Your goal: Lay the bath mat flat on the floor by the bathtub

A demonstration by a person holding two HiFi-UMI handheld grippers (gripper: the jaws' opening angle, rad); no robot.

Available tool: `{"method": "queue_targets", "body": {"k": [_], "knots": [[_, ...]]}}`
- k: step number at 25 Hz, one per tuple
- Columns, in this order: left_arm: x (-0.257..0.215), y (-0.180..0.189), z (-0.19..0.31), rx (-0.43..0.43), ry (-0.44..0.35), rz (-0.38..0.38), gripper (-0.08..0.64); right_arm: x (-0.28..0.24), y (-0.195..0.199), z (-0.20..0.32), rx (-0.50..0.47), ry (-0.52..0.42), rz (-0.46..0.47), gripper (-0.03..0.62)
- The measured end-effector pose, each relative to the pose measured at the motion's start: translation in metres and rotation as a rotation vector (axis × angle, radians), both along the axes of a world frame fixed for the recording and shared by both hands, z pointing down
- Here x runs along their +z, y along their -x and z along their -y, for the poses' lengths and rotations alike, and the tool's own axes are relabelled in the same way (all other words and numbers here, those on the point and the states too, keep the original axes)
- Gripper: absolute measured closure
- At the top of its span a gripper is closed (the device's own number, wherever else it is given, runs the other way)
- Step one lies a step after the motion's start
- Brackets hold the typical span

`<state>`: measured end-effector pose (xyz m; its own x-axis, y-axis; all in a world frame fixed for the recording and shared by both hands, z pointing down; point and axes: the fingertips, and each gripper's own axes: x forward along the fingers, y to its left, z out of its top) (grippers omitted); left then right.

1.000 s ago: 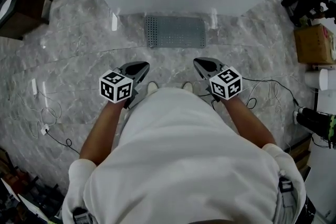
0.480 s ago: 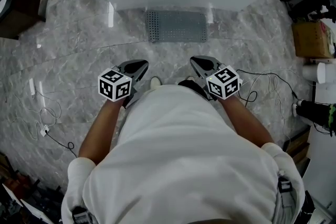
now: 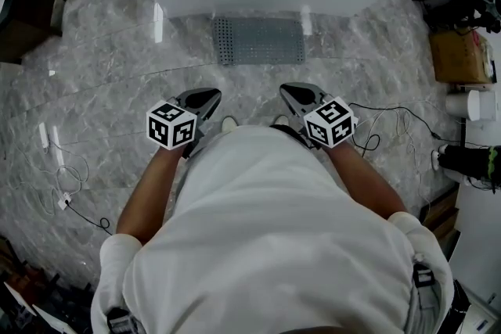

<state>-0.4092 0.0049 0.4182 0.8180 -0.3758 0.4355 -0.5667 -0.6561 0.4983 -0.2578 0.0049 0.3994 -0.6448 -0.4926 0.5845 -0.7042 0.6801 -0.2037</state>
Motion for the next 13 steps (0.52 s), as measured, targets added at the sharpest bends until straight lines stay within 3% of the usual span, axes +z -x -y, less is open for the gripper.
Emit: {"method": "queue_targets", "body": {"k": [13], "knots": [[0.005, -0.010, 0.024, 0.035, -0.002, 0.013, 0.532, 0.007, -0.010, 0.023, 0.022, 0.001, -0.012, 0.584]]}}
